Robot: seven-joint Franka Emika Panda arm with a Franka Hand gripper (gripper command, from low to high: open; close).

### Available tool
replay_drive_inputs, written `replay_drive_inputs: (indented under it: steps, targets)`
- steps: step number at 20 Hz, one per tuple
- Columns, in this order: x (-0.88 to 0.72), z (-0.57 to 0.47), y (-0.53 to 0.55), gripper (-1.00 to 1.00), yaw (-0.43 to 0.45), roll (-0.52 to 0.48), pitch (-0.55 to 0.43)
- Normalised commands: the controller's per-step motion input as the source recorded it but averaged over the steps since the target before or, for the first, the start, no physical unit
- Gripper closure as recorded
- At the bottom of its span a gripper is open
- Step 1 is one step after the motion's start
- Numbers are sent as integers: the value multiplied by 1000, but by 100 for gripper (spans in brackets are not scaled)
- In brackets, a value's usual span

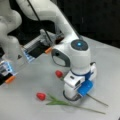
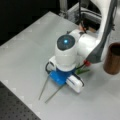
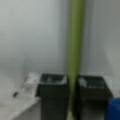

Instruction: Flower insertion into a vase

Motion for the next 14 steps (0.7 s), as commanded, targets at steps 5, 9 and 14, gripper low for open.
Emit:
replay_drive_inputs:
  steps: [5,9,14]
  targets:
    - [-13,-66,88,100,38,-195,74]
    - [-93,63,72,100,48,-191,134]
    - [-119,188,66,100,51,-179,141]
